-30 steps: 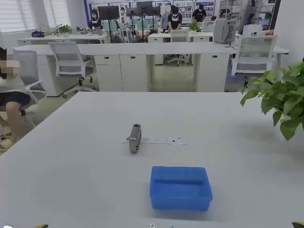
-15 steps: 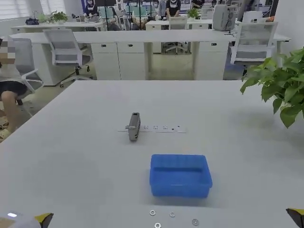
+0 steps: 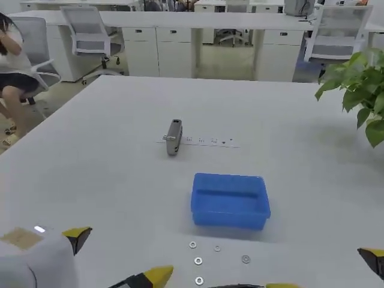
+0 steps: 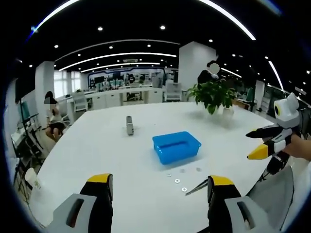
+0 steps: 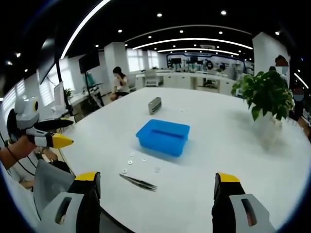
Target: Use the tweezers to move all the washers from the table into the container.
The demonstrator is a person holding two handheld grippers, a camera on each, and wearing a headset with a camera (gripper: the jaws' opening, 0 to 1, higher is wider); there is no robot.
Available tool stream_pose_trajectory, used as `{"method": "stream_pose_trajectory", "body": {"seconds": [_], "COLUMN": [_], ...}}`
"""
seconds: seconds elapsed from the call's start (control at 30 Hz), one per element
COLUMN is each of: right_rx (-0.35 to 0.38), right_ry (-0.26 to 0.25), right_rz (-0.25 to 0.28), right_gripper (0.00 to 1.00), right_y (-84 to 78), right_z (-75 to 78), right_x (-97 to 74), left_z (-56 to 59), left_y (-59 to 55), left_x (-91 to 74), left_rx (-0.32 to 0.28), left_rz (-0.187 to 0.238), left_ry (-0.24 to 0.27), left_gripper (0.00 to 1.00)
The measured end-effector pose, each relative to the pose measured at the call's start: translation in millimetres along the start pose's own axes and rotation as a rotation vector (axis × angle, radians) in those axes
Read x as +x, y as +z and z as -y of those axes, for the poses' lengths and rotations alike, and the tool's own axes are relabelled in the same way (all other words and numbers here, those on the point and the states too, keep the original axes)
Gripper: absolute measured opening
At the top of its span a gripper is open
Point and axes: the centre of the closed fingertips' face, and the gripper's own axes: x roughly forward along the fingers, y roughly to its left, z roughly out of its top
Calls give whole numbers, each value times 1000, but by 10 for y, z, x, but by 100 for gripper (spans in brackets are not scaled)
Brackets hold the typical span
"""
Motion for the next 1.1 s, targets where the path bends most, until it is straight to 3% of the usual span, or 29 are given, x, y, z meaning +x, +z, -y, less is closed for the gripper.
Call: {"method": "stream_pose_trajectory", "body": {"seconds": [0.13,0.27,0.33,0.47,0.6,0.8,0.93,1.1], "right_rx": [-11,-6,-4,-1,8,18,35,25], "right_ry": [-4,-1,1,4,11,27,41,56], "right_rz": [-6,-16,-23,-42,-57,-77,-90,-99], "right_gripper": [96,95,95,95,94,93,92,90], "right_y": [-27,-72,-98,-153,-200,-242,-257,-257], "right_z": [19,34,39,57,70,92,97,72], "right_x": [25,56,65,85,104,122,150,180], "left_z": [83,206,273,353,424,560,601,666], "left_y": [33,-34,-77,-110,-277,-539,-674,-798], "left_x": [46,162,224,348,484,681,800,951], "left_rx": [13,47,76,137,233,276,331,347], "left_rz": [-2,-46,-73,-105,-196,-308,-349,-375], "left_ry": [-36,-113,-167,-228,-301,-386,-404,-446], "left_gripper": [79,78,72,58,44,32,22,12]}}
